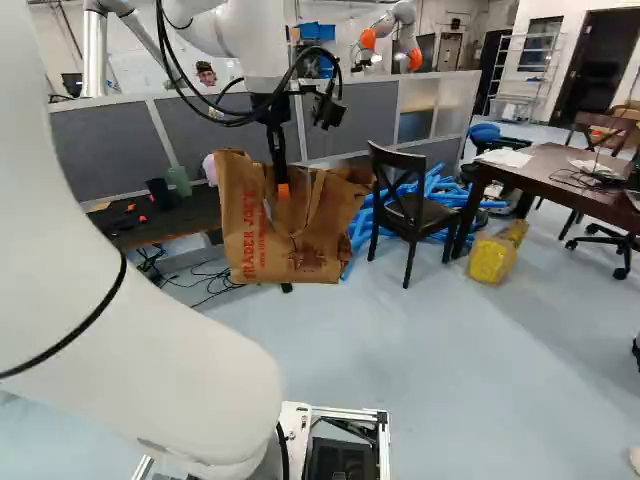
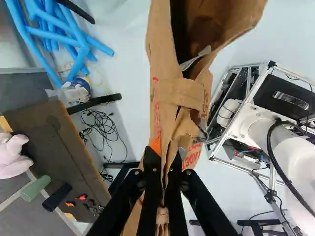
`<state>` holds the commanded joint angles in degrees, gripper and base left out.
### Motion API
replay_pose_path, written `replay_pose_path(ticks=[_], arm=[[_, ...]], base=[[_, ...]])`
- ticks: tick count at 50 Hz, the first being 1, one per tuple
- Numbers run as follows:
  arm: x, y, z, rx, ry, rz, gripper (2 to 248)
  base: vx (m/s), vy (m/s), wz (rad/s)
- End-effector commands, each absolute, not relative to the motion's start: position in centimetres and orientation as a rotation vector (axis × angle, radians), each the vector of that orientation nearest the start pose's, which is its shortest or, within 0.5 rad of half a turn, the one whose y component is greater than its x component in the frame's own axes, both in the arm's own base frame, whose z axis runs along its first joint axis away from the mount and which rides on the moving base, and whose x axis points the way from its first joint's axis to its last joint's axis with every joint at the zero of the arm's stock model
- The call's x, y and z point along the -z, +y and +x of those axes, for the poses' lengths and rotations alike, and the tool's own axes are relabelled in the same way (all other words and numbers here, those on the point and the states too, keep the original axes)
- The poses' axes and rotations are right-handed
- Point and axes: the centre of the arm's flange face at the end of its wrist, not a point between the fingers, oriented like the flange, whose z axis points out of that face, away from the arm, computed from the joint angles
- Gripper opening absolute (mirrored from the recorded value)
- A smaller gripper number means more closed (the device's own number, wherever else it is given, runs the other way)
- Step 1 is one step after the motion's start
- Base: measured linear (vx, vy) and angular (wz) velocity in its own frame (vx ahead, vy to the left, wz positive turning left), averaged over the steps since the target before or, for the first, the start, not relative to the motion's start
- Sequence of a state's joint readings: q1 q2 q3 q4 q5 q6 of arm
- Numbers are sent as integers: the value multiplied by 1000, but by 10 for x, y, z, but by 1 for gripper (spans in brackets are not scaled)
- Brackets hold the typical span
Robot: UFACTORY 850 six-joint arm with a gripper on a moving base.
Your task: Pick up the bag on the ground and place it on the table
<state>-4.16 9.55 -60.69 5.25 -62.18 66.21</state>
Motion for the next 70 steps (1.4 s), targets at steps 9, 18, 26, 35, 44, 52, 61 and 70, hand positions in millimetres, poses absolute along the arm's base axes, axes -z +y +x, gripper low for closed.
replay_pose_path(ticks=[9, 18, 26, 35, 44, 52, 61, 70], arm=[[-657, -22, 399, 116, 1771, -2415, 21], [-657, -22, 399, 116, 1771, -2415, 21], [-657, -22, 399, 116, 1771, -2415, 21], [-657, -22, 399, 116, 1771, -2415, 21], [-657, -22, 399, 116, 1771, -2415, 21], [-657, -22, 399, 116, 1771, -2415, 21], [-657, -22, 399, 116, 1771, -2415, 21], [-657, -22, 399, 116, 1771, -2415, 21]], base=[[271, 58, 226], [275, 55, 231], [268, 53, 222], [258, 52, 224], [222, 48, 205], [219, 51, 210], [209, 51, 202], [205, 48, 209]])
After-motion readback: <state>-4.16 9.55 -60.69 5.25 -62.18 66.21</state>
